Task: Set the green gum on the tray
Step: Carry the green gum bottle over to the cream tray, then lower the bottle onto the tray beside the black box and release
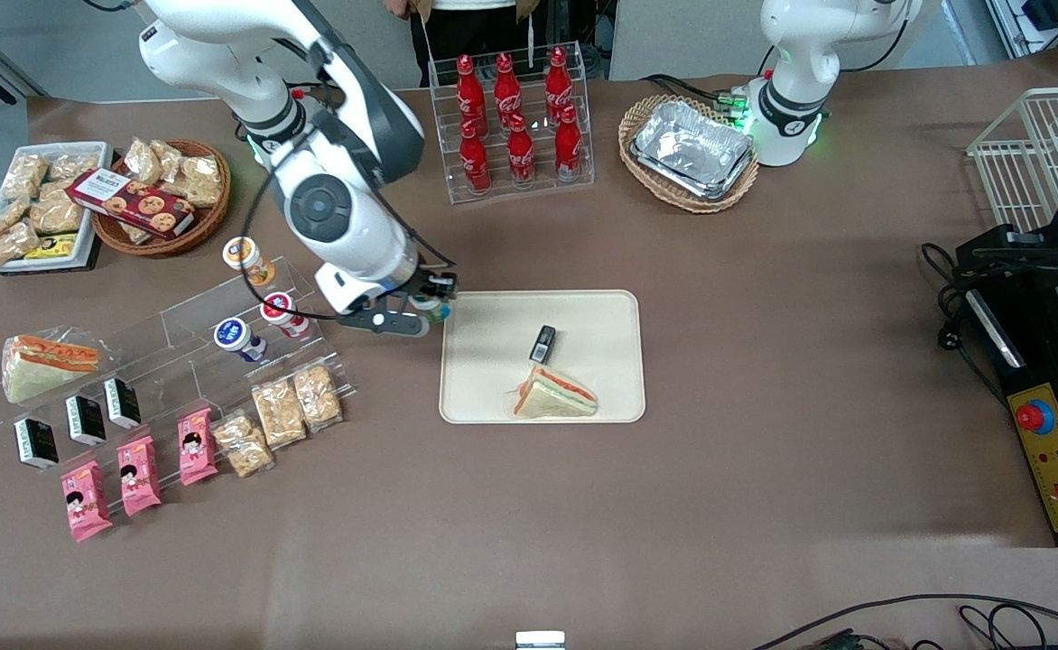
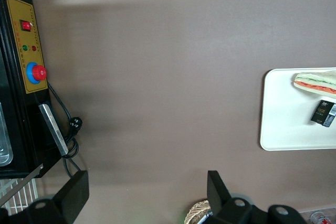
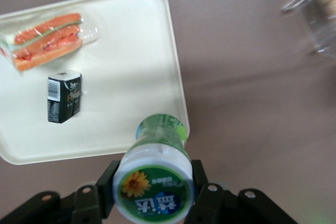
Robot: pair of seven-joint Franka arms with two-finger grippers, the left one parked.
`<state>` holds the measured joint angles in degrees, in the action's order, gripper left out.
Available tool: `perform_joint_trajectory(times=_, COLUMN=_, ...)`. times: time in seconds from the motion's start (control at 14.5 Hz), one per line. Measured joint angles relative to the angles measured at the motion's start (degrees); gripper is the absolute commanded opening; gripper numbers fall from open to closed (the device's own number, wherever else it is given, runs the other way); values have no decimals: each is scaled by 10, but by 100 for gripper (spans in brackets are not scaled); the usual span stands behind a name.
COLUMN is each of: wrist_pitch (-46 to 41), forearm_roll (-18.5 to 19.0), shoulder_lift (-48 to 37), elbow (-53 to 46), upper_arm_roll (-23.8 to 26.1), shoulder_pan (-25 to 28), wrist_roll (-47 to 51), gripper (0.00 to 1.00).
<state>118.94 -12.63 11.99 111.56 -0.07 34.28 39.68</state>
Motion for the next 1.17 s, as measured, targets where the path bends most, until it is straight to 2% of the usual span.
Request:
perform_joint_trajectory(times=0.34, wrist_pitch=72, forearm_roll=-2, shoulder_lift=68, elbow=8, upper_arm_roll=1, shoulder_pan=35, wrist_roll=9, gripper=40)
perform_joint_trajectory(times=0.69, wrist_pitch=146, forearm_roll=-5, shoulder_lift=115, elbow=21, upper_arm_roll=1, shoulder_pan=46, wrist_roll=10, gripper=40)
perform_joint_trajectory(times=1.17, wrist_pitch=175, forearm_roll=-13, shoulder_lift=129, elbow=26, upper_arm_roll=1, shoulder_pan=51, wrist_roll=10, gripper=40)
